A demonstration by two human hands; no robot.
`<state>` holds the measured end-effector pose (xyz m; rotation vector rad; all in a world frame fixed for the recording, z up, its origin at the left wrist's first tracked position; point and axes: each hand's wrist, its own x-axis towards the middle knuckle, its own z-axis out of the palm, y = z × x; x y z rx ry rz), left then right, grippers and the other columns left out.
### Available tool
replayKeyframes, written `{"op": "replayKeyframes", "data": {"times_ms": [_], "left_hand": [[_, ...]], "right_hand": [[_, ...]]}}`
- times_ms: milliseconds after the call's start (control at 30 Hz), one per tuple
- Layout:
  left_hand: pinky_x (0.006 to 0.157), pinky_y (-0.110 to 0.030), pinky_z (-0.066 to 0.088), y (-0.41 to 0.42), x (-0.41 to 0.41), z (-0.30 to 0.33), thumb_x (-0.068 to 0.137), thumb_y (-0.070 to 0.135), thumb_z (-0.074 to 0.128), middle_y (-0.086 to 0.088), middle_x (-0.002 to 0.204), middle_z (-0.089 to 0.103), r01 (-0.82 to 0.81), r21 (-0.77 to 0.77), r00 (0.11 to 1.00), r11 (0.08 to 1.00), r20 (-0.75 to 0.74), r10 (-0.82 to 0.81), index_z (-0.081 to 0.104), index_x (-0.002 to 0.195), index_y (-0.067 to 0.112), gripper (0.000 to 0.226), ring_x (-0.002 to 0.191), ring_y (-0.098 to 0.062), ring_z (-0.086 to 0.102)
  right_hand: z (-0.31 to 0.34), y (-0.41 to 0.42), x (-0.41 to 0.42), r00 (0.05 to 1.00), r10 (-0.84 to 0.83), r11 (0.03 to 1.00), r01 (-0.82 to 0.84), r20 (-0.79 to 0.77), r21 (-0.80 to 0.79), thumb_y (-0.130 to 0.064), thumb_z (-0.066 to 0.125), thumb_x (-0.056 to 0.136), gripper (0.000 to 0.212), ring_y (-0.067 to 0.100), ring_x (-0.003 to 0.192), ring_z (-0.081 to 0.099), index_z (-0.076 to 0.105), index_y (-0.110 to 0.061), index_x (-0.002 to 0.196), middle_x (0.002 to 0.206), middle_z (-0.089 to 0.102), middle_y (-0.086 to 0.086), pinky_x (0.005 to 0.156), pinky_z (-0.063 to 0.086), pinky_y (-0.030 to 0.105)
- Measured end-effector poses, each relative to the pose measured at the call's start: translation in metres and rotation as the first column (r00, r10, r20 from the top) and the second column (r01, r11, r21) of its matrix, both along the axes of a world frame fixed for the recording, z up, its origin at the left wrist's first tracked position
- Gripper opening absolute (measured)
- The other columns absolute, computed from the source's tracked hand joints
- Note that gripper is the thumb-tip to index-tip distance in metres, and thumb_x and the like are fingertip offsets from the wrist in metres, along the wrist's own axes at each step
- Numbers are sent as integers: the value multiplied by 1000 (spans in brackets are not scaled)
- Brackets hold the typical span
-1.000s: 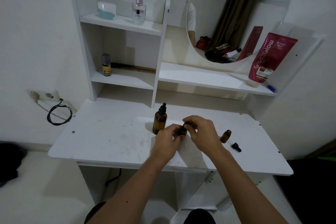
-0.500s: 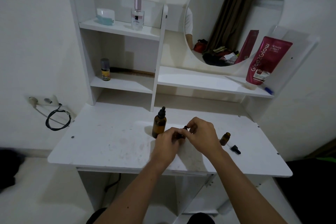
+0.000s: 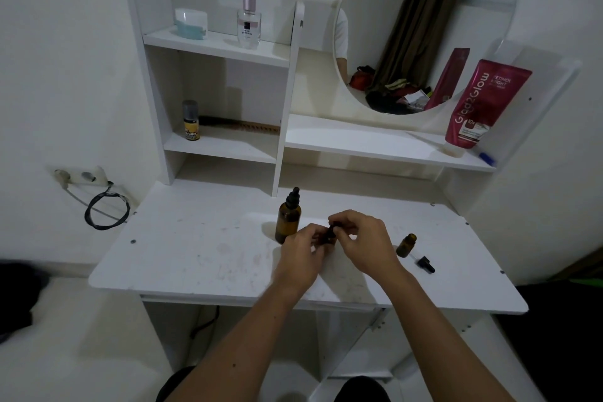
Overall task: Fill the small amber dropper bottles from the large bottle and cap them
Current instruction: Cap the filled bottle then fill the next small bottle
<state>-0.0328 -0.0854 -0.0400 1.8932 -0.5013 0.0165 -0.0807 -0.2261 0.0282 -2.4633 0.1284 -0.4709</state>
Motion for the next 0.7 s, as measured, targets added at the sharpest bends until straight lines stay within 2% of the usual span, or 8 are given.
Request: {"op": "replayKeyframes", "data": {"times_ms": [67,133,233,300,367,533,633,700], "left_hand": [[91,-12,52,0,-1,0,95,11,70,11,109,72,-7,12,1000,1000,-4,7,70,116,21,23,103,-2,67],[85,-5,47,0,-1,0,95,11,70,13,108,71,-18,19,1000,1000,-7,18,69,115,22,23,101,-1,66],[82,-1,44,-1,-1,0,94,10,70,12,108,72,-26,27,1000,999,-3,26,69,115,21,24,100,0,65],[87,-7,49,-1,-1,0,94,11,71,10,109,73,-28,32,1000,999,5,28,70,115,19,23,101,-1,66],[91,-15,53,-2,0,-1,93,14,73,9,107,73,-21,22,1000,1000,7,21,70,114,18,21,101,-3,67],[84,-12,53,-3,-1,1,93,18,74,9,104,72,-28,32,1000,999,-1,28,68,112,19,20,97,-4,68],[79,-8,49,-3,-3,3,94,17,73,9,105,71,-37,51,999,998,6,36,67,112,18,20,96,-5,67],[80,-9,50,-2,-3,2,93,16,73,8,104,71,-35,53,999,998,17,34,67,111,18,19,96,-5,67]], "right_hand": [[0,1,1,1000,-15,1000,15,-2,-10,-6,73,93,20,-6,83,67,78,-17,110,95,75,-11,79,49,0],[1,2,3,1000,-30,999,29,-4,-23,-10,75,93,19,-1,82,68,78,-16,110,95,76,-8,81,51,5],[6,0,4,999,-1,998,-2,-47,-57,-12,73,96,29,5,90,68,73,-17,124,108,76,-3,90,53,16],[8,-3,5,994,35,997,-42,-101,-64,-11,70,98,34,5,95,67,70,-17,131,116,74,-3,93,51,17],[9,-6,5,987,52,993,-68,-153,-97,-10,69,98,30,5,96,65,73,-18,127,117,75,-3,93,49,17],[1,-5,5,995,9,995,-19,-96,-102,-14,73,96,17,6,89,66,77,-18,112,104,78,-3,84,47,8],[-5,-1,4,998,-10,996,5,-58,-89,-16,75,95,11,12,90,69,76,-16,106,101,76,-3,87,58,26],[-8,2,3,999,-22,997,19,-44,-73,-17,75,95,10,14,91,70,75,-15,105,100,75,-2,89,59,32]]}}
